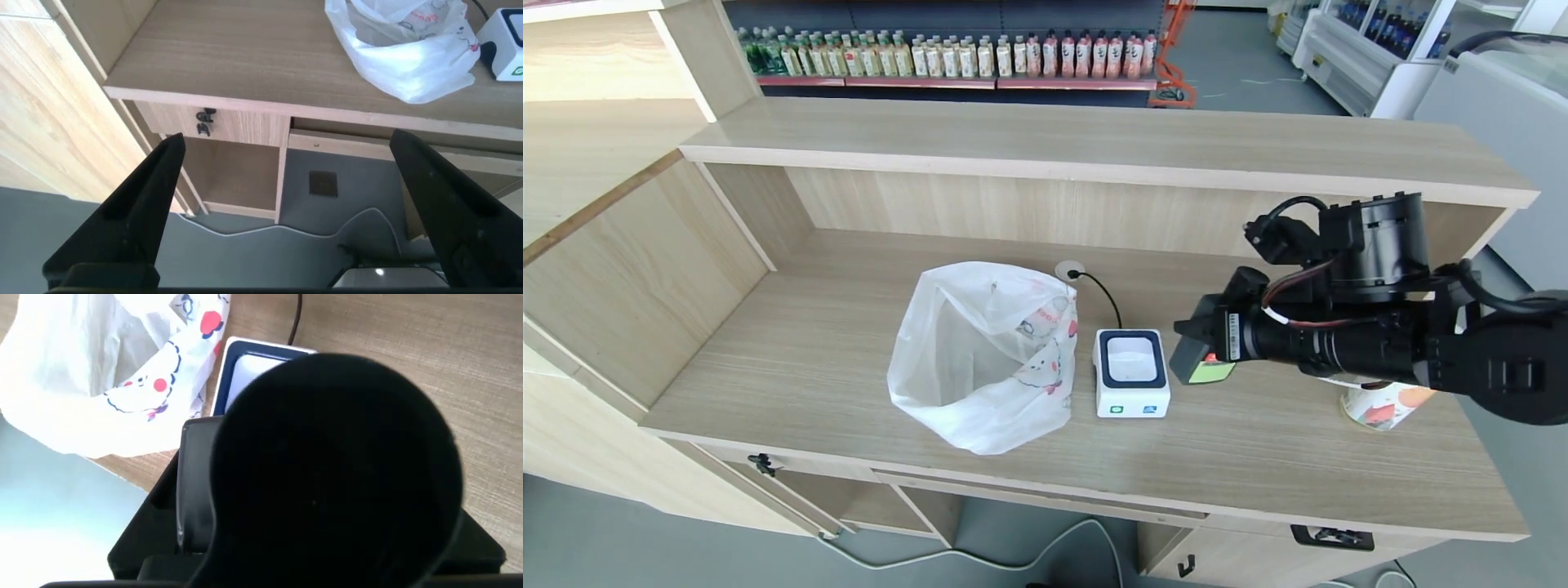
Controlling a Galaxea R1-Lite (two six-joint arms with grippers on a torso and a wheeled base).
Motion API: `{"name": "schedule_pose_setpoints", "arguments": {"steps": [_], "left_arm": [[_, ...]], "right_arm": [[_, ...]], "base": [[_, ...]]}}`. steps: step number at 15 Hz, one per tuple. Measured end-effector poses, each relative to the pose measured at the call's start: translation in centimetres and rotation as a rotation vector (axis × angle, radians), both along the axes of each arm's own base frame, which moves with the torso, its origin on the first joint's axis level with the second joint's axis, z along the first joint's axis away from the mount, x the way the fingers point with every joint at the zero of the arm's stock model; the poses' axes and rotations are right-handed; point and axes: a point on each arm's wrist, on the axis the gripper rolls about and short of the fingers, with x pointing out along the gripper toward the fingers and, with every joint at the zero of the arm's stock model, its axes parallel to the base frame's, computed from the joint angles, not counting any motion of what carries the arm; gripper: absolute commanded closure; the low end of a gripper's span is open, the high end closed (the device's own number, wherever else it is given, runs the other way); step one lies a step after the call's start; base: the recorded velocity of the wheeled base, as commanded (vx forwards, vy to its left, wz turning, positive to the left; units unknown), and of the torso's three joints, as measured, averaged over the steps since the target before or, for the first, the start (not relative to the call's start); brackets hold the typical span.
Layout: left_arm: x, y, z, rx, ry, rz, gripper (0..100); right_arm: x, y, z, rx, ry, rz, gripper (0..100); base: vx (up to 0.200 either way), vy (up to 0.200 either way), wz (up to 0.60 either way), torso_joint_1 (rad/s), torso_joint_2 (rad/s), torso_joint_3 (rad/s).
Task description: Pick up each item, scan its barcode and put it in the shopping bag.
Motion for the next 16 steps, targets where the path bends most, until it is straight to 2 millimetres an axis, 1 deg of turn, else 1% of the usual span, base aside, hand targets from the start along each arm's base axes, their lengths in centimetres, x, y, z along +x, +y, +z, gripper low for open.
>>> {"name": "schedule_pose_setpoints", "arguments": {"steps": [3,8,13,16], "left_arm": [[0.0,0.0,0.0,0.0,0.0,0.0,0],[0.0,0.0,0.0,0.0,0.0,0.0,0],[0.0,0.0,0.0,0.0,0.0,0.0,0],[0.0,0.0,0.0,0.0,0.0,0.0,0]], "right_arm": [[1.6,1.2,-1.3,-0.042,0.015,-0.031,100],[3.2,3.3,-2.2,-0.047,0.019,-0.005,100],[3.8,4.9,-3.9,-0.06,0.053,0.022,100],[4.4,5.7,-4.5,-0.061,0.059,0.031,100]], "base": [[0.0,0.0,0.0,0.0,0.0,0.0],[0.0,0.0,0.0,0.0,0.0,0.0],[0.0,0.0,0.0,0.0,0.0,0.0],[0.0,0.0,0.0,0.0,0.0,0.0]]}}
